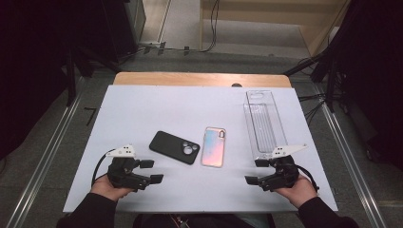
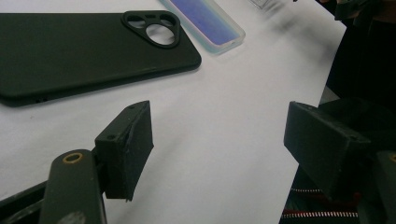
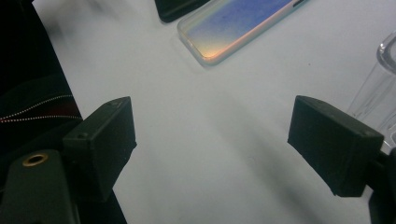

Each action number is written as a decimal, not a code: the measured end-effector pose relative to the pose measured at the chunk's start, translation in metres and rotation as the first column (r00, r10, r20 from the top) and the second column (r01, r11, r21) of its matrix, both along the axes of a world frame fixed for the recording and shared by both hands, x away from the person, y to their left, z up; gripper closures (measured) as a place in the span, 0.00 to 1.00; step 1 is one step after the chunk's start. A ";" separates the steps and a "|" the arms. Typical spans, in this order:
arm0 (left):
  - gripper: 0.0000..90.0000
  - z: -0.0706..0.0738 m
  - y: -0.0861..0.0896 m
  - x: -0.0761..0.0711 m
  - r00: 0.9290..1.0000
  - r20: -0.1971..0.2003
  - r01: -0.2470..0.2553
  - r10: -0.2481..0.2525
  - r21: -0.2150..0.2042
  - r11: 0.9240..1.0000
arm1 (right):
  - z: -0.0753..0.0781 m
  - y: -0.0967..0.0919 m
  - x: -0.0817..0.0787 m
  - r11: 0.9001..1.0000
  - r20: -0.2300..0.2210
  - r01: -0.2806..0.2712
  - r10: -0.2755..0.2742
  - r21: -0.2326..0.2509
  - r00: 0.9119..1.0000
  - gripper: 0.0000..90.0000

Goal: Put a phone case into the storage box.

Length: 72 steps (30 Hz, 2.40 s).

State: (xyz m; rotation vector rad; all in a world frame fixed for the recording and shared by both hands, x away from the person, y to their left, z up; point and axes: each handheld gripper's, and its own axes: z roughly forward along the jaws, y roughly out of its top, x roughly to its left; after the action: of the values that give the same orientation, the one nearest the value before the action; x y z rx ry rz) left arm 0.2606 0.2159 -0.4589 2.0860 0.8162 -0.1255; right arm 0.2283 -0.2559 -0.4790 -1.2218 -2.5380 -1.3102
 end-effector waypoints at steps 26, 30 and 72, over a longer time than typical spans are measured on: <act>0.27 0.000 0.000 -0.002 1.000 0.004 0.003 -0.003 0.006 1.000 | -0.001 -0.002 -0.002 0.999 -0.013 0.039 -0.039 0.002 0.999 0.15; 0.27 0.000 0.000 -0.001 1.000 0.002 0.005 -0.005 0.009 1.000 | -0.001 -0.002 -0.002 0.999 -0.014 0.039 -0.039 0.000 0.999 0.15; 0.25 0.003 -0.007 0.001 1.000 0.007 -0.017 0.017 -0.003 1.000 | 0.009 0.014 0.002 0.996 0.004 0.078 -0.079 0.035 0.997 0.15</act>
State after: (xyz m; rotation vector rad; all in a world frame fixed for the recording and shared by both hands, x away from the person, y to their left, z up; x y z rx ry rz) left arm 0.2617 0.2085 -0.4554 2.0754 0.8291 -0.1092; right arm 0.2298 -0.2421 -0.4696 -1.3259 -2.4839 -1.3688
